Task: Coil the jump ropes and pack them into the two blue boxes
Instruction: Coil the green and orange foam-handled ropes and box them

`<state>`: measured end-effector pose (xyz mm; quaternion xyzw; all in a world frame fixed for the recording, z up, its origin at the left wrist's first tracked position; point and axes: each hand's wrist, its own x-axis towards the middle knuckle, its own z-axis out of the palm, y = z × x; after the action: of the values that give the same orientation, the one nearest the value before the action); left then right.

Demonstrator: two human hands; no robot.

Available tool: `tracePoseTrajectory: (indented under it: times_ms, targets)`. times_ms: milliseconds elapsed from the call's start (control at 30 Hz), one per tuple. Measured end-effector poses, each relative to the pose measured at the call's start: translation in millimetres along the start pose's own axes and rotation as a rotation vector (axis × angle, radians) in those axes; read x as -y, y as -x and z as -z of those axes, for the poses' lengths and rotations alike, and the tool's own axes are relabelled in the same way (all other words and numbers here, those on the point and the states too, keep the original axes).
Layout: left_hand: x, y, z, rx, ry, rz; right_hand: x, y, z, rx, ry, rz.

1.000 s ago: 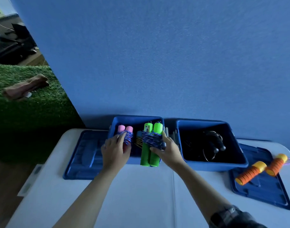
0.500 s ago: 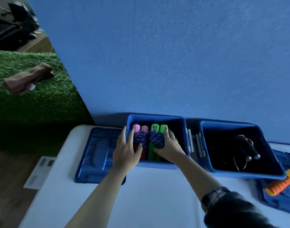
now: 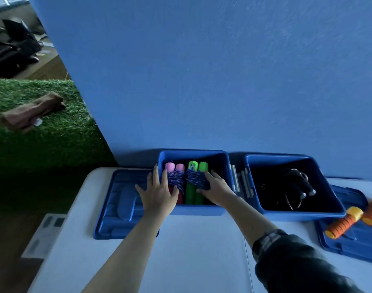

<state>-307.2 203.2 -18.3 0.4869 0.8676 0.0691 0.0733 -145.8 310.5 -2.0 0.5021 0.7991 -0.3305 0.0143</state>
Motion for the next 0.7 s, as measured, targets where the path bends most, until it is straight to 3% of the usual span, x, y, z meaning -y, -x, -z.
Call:
tracePoseTrajectory:
  times_ms: [233,400,500,700]
  targets:
    - [-51.8,26.9,-1.0,-0.036,0.017,-0.074,-23.3,58.1,22.4,-0.278,-0.104,0.224]
    - [-117.3,68.8,-9.2,-0.017,0.014,-0.232,-83.8,89.1,46.1,-0.67,-0.057,0.344]
    - [-166.3,89.1,-14.6,0.008,0.001,-0.296,-131.3,110.5,72.9,-0.798,0.019,0.277]
    - [-291.5,121.3,-24.9,0.015,0.061,-0.358,-251.5,155.0,133.0,-0.81,-0.04,0.063]
